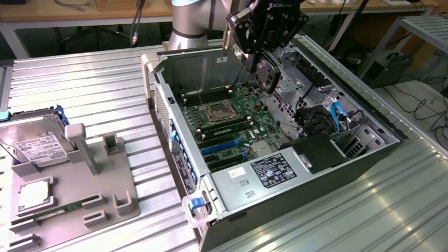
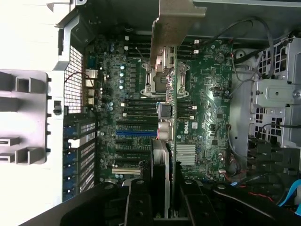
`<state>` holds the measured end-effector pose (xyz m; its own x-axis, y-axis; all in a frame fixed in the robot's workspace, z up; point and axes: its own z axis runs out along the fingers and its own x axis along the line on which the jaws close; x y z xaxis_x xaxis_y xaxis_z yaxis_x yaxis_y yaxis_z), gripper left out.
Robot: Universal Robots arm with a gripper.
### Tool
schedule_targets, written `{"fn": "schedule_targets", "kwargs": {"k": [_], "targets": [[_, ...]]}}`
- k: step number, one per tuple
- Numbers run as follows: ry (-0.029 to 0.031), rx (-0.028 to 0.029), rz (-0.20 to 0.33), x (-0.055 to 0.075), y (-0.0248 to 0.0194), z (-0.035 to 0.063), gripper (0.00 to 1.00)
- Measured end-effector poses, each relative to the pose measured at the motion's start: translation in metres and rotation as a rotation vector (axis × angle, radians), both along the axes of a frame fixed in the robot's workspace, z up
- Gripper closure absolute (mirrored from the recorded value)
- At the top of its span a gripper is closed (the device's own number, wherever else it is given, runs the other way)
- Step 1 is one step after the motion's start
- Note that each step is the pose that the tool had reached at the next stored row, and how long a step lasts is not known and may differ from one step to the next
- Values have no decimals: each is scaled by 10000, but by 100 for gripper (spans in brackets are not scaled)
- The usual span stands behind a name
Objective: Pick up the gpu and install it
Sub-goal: 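Insert the gpu into the slot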
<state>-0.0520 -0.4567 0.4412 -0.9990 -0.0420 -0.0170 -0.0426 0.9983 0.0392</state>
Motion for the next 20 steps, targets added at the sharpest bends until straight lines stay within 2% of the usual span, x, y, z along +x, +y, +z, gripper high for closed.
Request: {"fn": "schedule_targets", "kwargs": {"k": [7,20], "targets": [[0,21,339,0,0,0,72],[0,25,1103,-1,-1,0,72]]}}
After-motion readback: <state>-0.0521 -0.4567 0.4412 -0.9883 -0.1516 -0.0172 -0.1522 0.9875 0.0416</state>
